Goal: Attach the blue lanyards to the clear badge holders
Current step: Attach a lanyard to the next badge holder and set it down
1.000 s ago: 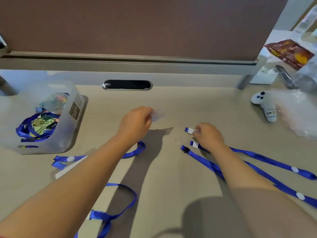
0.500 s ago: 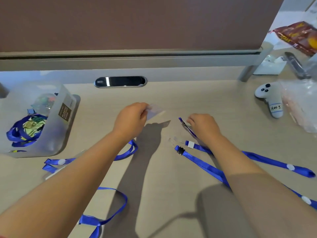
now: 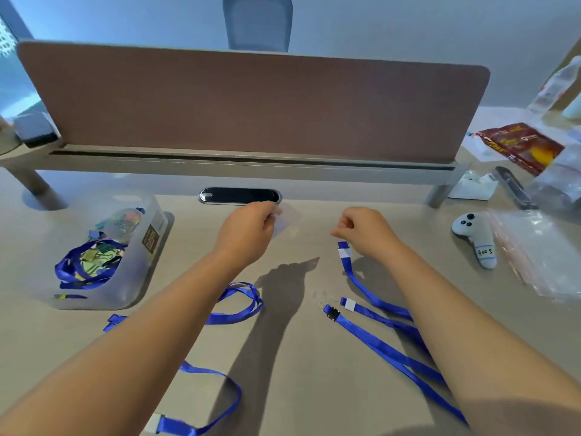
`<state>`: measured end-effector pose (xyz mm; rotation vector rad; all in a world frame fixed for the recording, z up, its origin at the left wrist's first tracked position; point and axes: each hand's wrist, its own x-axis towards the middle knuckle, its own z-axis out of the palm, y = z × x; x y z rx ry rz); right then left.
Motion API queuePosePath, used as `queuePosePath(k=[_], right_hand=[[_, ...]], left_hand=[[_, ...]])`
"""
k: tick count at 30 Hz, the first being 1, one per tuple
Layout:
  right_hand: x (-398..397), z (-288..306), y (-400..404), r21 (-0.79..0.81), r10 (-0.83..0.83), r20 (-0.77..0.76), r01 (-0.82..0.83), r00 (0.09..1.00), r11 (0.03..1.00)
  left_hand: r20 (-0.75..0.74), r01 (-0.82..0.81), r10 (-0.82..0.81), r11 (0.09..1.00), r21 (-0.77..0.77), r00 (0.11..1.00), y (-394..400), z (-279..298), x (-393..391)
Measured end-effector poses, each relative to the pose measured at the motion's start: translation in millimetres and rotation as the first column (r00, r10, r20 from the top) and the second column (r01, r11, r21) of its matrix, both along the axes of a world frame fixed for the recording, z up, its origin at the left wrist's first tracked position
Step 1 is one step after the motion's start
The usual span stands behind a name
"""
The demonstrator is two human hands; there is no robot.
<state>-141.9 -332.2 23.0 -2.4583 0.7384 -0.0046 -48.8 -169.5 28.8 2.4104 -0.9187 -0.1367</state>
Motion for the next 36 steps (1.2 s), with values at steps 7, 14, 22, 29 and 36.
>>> queuePosePath(k=[7, 14, 22, 29, 36], right_hand=[[14.2, 20.7, 25.6, 0.117, -0.019, 0.263, -0.013, 0.965, 0.993], [36.9, 42.5, 47.9, 0.139, -0.007, 0.364, -0.047, 0.932, 0.989], [50.3, 54.1, 71.6, 0.246, -0.020, 0.371, -0.077, 0.928, 0.966], [51.8, 42.7, 92.1, 0.393, -0.098, 0.344, -0.048, 0.934, 0.918], [49.8, 23.5, 112.8, 0.626, -0.161, 0.306, -0.071, 0.938, 0.777]], left_hand=[[-0.205, -0.187, 0.140, 0.955, -0.232, 0.969, 10.3, 24.0, 6.7], [-0.489, -0.340, 0.106, 0.842, -0.419, 0.866, 20.2, 34.3, 13.1], [-0.351, -0.196, 0.030, 0.873, -0.446, 0.936, 24.1, 33.8, -0.3], [-0.031, -0.161, 0.160, 0.935, -0.315, 0.987, 39.7, 20.6, -5.5], [0.179, -0.063, 0.098, 0.980, -0.187, 0.979, 62.2, -2.3, -1.3]])
